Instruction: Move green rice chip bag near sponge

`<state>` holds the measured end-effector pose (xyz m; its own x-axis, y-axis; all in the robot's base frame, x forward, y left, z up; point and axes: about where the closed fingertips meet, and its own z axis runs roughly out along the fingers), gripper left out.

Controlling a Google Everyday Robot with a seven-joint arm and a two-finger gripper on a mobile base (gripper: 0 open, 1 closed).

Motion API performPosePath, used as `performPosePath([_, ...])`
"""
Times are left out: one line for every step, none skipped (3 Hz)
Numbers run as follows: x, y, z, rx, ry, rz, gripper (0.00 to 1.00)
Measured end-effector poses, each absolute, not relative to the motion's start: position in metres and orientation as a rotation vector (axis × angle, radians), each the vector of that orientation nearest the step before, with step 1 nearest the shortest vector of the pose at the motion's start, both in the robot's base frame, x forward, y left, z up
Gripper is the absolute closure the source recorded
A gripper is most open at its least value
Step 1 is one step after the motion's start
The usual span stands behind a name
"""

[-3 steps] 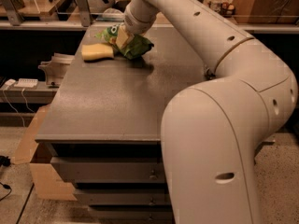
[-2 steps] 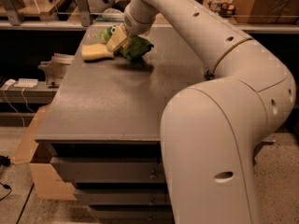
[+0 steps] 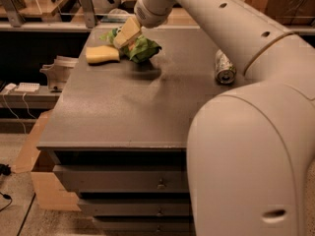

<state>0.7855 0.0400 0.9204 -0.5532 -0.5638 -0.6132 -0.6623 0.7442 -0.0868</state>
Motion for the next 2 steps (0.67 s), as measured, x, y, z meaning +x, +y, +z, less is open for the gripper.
performPosePath([0.7315, -0.027, 0.9429, -0.866, 2.273, 0.201, 0.0])
performPosePath([0.7315, -0.027, 0.9428, -0.866, 2.273, 0.201, 0.0])
